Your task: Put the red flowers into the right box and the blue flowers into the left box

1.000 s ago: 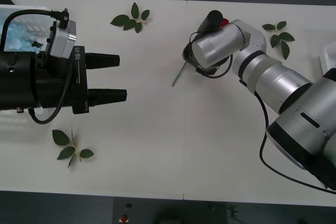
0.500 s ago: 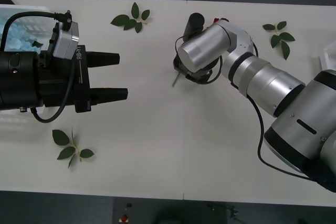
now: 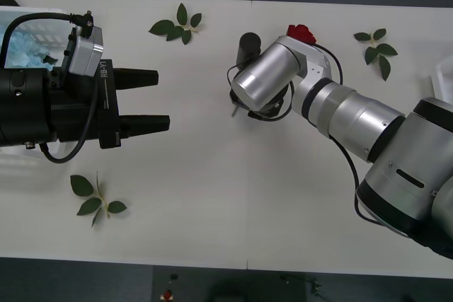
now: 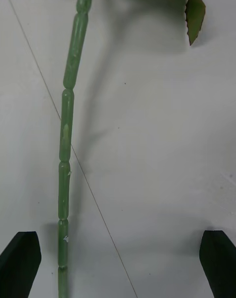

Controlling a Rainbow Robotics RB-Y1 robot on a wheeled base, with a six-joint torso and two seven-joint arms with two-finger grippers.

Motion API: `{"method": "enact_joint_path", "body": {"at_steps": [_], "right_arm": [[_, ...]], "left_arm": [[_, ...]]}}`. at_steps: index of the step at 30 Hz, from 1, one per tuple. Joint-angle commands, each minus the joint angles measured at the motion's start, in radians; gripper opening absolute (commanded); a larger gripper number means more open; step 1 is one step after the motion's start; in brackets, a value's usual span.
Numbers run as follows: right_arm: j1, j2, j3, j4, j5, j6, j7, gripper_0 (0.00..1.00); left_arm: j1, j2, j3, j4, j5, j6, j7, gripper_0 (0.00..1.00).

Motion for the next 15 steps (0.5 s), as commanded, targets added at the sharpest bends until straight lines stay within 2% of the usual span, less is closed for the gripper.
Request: {"method": "enact_joint_path", "body": {"at_steps": [1,2,3,4,5,6,7,15], "right_arm": [[-0.011,0.013,0.033,-0.026,0.023,-0.044,-0.011,0.91],[-0.011,0.013,0.041,-0.026,0.030,-0.052,-0.010,0.88],[-0.011,0.013,0.041,-0.026,0.031,-0.058,-0.008,0.73],[-0.011,0.013,0.041,-0.026,0.031,-0.058,-0.007,0.54],[-0.011,0.013,0.041,-0.026,0.031,-0.058,-0.005,0.43],[-0.011,0.013,0.041,-0.026,0.031,-0.058,-0.004,0.18],[-0.011,0.013,0.041,-0.026,0.031,-0.058,-0.004,0.00],[-0.011,0.011,0.042,-0.015,0.037,-0.058,0.009,0.00]], "left_arm": [[-0.023,0.032,-0.002,0.001,0.009,-0.005,0.008,0.82],[-0.023,0.032,-0.002,0.002,0.009,-0.005,0.008,0.82],[-0.023,0.032,-0.002,0.002,0.009,-0.005,0.008,0.82],[-0.023,0.032,-0.002,0.002,0.009,-0.005,0.008,0.82],[-0.023,0.032,-0.002,0.002,0.009,-0.005,0.008,0.82],[-0.023,0.032,-0.002,0.002,0.009,-0.005,0.008,0.82],[-0.023,0.032,-0.002,0.002,0.009,-0.005,0.008,0.82],[-0.023,0.032,-0.002,0.002,0.009,-0.005,0.008,0.82]]}}
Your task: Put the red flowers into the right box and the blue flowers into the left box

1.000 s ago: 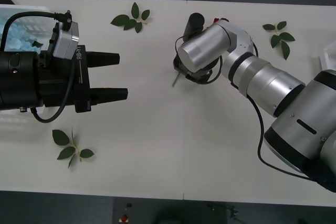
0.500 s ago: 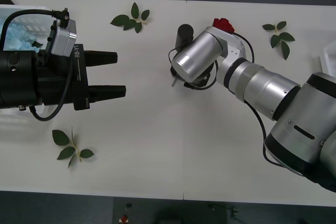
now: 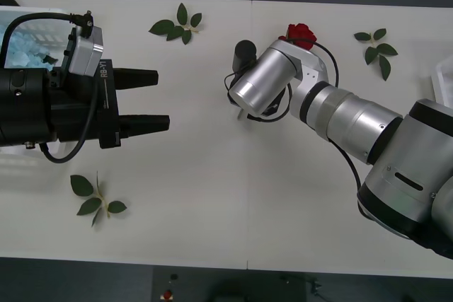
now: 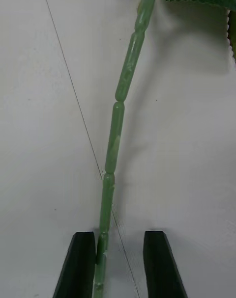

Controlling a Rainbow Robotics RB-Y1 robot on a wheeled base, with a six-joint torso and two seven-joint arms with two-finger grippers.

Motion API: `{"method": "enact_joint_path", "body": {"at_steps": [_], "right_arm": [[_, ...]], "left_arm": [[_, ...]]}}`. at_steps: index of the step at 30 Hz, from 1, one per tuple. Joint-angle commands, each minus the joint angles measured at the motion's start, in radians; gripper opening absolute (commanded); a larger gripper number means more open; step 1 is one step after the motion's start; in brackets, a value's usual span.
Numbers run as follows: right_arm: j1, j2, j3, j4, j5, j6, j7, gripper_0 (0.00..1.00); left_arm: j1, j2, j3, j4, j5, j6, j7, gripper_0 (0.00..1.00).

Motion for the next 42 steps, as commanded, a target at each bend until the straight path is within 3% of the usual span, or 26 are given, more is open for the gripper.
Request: {"method": "enact_joint_path", "body": {"at_steps": [1,11,22,29,42], "right_arm": [[-0.010,0.011,-0.007,-0.006,0.003,-0.005,0.012,0.00],[-0.009,-0.042,-0.007,0.014,-0.013,0.038,0.036,0.00],[0.028,-0.256,-0.045,-0.017,-0.168,0.131,0.047,0.00],[0.116,-0.380,-0.045,-0.179,-0.175,0.162,0.067,0.00],[0.312,-0.585,-0.044,-0.630,-0.190,0.277,0.171,0.00]], "left_arm": [[-0.023,0.032,-0.002,0.001,0.009,-0.005,0.008,0.82],[-0.023,0.032,-0.002,0.001,0.009,-0.005,0.008,0.82],[-0.023,0.032,-0.002,0.001,0.009,-0.005,0.008,0.82],[-0.023,0.032,-0.002,0.001,0.009,-0.005,0.008,0.82],[-0.023,0.032,-0.002,0.001,0.009,-0.005,0.008,0.82]]}}
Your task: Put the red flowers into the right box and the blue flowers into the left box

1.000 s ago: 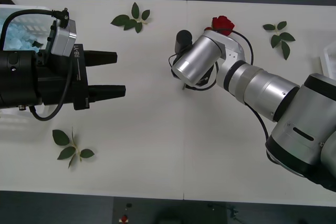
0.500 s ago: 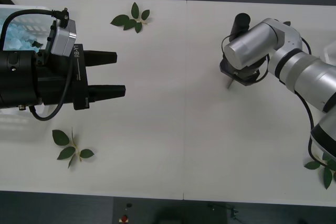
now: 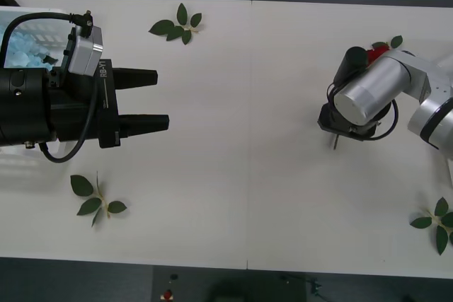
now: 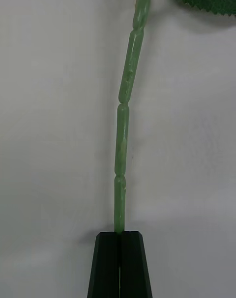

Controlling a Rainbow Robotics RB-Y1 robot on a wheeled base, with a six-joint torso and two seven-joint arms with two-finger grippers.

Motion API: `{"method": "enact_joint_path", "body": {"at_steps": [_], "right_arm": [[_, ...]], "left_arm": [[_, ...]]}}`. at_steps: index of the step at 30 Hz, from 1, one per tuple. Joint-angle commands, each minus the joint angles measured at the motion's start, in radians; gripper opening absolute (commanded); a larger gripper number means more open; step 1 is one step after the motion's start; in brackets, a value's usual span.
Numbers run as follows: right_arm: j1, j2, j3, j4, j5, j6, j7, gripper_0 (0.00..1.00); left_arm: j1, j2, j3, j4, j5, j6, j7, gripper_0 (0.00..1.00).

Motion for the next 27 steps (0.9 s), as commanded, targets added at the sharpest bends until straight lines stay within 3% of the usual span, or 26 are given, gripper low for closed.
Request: {"method": "enact_joint_path", "body": {"at_steps": [1,11,12,13,15,22,27], "right_arm": [[0.043,-0.076,0.003,-0.134,-0.011,0.001,0.005,0.00],[0.142,-0.173,0.001,-0.300,-0.011,-0.061,-0.006,0.00],[0.144,-0.176,0.003,-0.300,-0.011,-0.071,-0.007,0.06],[0.145,-0.179,0.003,-0.300,-0.012,-0.078,-0.009,0.51],[0.144,-0.182,0.003,-0.302,-0.012,-0.084,-0.012,1.00],[0.144,-0.197,-0.051,-0.309,-0.034,-0.098,-0.015,1.00],[0.144,-0.139,-0.200,-0.260,-0.051,-0.104,-0.013,1.00]], "left_arm": [[-0.023,0.032,-0.002,-0.002,0.009,-0.005,0.008,0.82],[-0.023,0.032,-0.002,-0.002,0.009,-0.005,0.008,0.82],[-0.023,0.032,-0.002,-0.002,0.009,-0.005,0.008,0.82],[-0.023,0.032,-0.002,-0.002,0.009,-0.005,0.008,0.82],[-0.023,0.032,-0.002,-0.002,0.009,-0.005,0.008,0.82],[-0.023,0.032,-0.002,-0.002,0.009,-0.005,0.008,0.82],[-0.023,0.032,-0.002,-0.002,0.009,-0.005,0.008,0.82]]}}
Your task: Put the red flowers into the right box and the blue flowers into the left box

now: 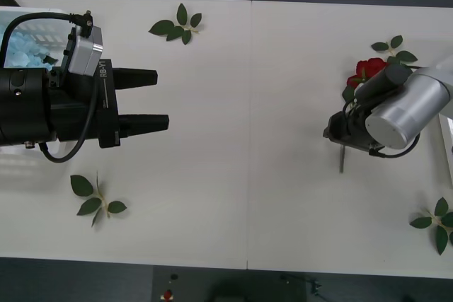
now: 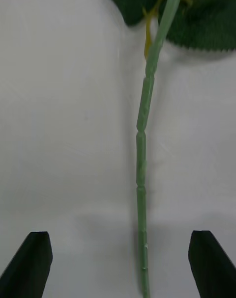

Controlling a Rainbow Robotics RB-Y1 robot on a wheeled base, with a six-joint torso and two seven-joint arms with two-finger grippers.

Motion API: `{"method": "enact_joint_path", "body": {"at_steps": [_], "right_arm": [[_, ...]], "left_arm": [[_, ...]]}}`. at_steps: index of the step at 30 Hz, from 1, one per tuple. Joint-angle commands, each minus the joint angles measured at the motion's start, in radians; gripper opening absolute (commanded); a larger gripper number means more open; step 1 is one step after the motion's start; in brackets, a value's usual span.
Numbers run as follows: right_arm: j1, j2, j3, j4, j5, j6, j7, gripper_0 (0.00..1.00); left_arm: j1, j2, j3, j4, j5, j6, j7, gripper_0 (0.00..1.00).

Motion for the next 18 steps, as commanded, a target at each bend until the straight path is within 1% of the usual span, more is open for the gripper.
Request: {"method": "enact_joint_path", "body": {"at_steps": [1,2,4,12,18], "right_arm": [[-0.019,0.041,-0.156,0.042,0.003,-0.011,-0.010,1.00],[-0.025,0.069,-0.182,0.072,0.018,-0.016,-0.008,1.00],[-0.045,0.110,-0.199,0.127,0.053,-0.028,-0.002,1.00],[-0.183,0.283,-0.199,0.452,0.185,-0.115,0.010,1.00],[-0.274,0.369,-0.199,0.648,0.273,-0.192,0.024,1.00]], "left_arm": [[-0.023,0.032,-0.002,-0.003,0.009,-0.005,0.008,0.82],[-0.023,0.032,-0.002,-0.003,0.009,-0.005,0.008,0.82],[-0.023,0.032,-0.002,-0.003,0.009,-0.005,0.008,0.83],[-0.023,0.032,-0.002,-0.003,0.009,-0.005,0.008,0.82],[-0.023,0.032,-0.002,-0.003,0.009,-0.005,0.008,0.82]]}}
